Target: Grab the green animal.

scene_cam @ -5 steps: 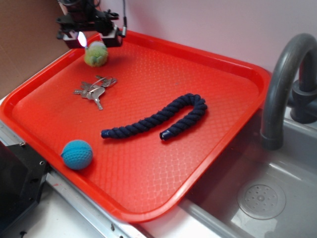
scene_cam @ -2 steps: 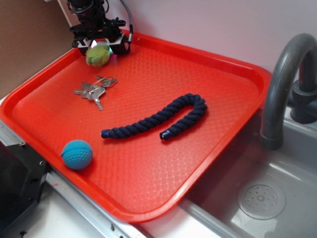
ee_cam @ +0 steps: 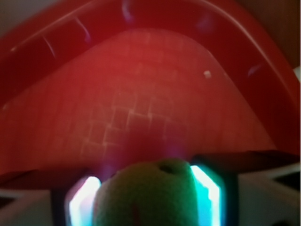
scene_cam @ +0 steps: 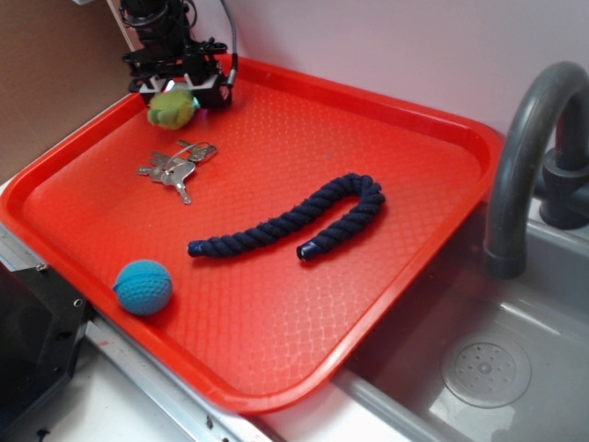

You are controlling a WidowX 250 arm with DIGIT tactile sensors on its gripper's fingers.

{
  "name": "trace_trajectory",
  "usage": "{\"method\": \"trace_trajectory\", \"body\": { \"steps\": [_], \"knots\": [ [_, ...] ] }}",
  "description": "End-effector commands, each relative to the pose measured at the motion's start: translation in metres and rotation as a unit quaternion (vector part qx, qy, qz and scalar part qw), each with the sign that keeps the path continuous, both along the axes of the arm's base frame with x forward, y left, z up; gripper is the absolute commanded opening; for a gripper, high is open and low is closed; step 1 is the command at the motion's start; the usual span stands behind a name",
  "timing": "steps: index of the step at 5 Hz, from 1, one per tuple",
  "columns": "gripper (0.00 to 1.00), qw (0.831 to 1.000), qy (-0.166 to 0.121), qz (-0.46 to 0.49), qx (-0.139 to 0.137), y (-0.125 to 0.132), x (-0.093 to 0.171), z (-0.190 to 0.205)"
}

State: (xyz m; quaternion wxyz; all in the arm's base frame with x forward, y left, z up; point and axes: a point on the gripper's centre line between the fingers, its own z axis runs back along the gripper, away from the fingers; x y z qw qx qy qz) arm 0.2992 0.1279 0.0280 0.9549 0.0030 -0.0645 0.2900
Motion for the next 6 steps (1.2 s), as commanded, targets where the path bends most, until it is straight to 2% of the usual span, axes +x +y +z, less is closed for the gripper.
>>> {"method": "trace_trajectory", "body": {
  "steps": [1, 2, 3, 4, 5, 6],
  "knots": [
    [0.00, 0.997, -0.079, 0.000, 0.000, -0.008, -0.006, 0.128],
    [0.00, 0.994, -0.087, -0.047, -0.048, -0.039, -0.012, 0.178],
    [0.00, 0.988, -0.094, -0.089, -0.081, -0.062, -0.022, 0.206],
    [0.00, 0.984, -0.095, -0.125, -0.089, -0.083, -0.030, 0.221],
    [0.00, 0.982, -0.073, -0.159, -0.065, -0.092, -0.027, 0.205],
    [0.00, 0.980, -0.067, -0.181, -0.038, -0.085, -0.034, 0.196]
  ]
}}
